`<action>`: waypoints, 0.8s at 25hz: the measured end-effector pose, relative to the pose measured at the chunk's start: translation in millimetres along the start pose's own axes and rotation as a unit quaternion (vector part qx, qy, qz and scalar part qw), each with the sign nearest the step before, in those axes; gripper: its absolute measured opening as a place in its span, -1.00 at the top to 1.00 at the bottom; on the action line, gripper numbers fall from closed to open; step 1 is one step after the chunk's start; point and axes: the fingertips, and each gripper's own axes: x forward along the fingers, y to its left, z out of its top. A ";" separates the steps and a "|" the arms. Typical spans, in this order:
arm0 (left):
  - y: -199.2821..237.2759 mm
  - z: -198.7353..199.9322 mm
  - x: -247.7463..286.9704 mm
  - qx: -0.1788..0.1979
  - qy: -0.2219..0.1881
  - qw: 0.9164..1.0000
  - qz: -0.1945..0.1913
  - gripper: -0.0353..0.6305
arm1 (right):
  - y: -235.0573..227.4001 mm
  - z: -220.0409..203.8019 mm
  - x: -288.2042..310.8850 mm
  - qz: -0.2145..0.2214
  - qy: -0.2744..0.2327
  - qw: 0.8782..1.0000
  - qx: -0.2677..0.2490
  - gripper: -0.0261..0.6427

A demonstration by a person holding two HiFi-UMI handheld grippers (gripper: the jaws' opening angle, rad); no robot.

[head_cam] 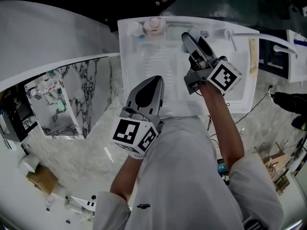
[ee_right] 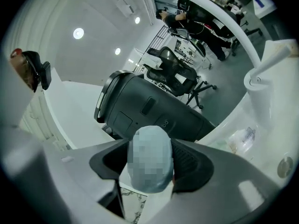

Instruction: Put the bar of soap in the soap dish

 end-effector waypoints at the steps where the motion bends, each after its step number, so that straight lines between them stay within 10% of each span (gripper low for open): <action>1: 1.6 -1.0 1.8 -0.001 0.001 1.000 0.001 0.87 | -4.0 -1.2 3.0 -0.005 0.002 1.000 -0.003 0.06; 20: 17.6 -13.1 24.5 -0.018 0.030 0.999 0.008 0.87 | -106.0 -25.0 40.7 -0.161 0.059 0.980 -0.101 0.06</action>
